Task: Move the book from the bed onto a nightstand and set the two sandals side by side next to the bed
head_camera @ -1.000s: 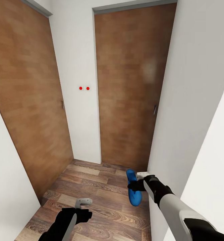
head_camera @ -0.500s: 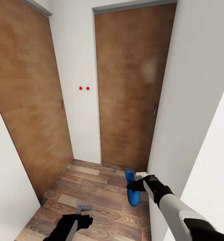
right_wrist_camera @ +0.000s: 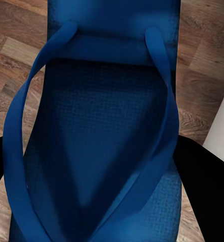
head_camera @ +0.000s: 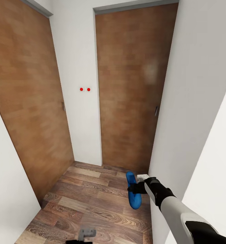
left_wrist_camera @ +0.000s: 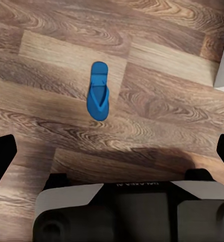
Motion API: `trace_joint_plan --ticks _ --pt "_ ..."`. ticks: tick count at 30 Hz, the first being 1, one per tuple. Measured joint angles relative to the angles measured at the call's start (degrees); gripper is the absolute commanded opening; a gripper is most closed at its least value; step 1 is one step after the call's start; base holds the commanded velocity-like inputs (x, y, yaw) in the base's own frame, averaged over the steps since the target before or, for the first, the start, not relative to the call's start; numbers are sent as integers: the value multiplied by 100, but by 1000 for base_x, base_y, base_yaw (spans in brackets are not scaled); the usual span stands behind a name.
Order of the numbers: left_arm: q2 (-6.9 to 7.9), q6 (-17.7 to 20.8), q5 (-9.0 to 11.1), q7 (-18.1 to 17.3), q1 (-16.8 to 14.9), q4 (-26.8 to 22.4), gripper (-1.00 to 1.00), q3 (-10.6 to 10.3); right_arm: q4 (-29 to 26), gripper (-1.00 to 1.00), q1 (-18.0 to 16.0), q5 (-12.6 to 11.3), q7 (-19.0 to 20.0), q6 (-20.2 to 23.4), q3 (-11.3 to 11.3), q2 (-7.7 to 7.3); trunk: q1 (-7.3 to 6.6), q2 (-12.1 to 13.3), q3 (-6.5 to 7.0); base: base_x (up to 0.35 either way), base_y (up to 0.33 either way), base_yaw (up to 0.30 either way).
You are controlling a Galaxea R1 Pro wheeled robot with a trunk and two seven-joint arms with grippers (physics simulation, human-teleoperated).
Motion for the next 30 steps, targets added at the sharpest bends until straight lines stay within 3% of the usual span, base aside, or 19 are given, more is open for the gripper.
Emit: trace_joint_plan --ticks 10,18,30 --pt "-17 -419 2 16 -12 310 100 -2 6 -100 0 12 -19 -1 10 7 0 0 0 0 0 0" --pt "-16 -465 6 23 -369 336 100 2 7 -100 0 18 -30 -11 12 12 0 0 0 0 0 0" --pt "15 -572 0 52 -457 338 100 26 8 -100 0 11 9 -21 34 25 0 0 0 0 0 0"
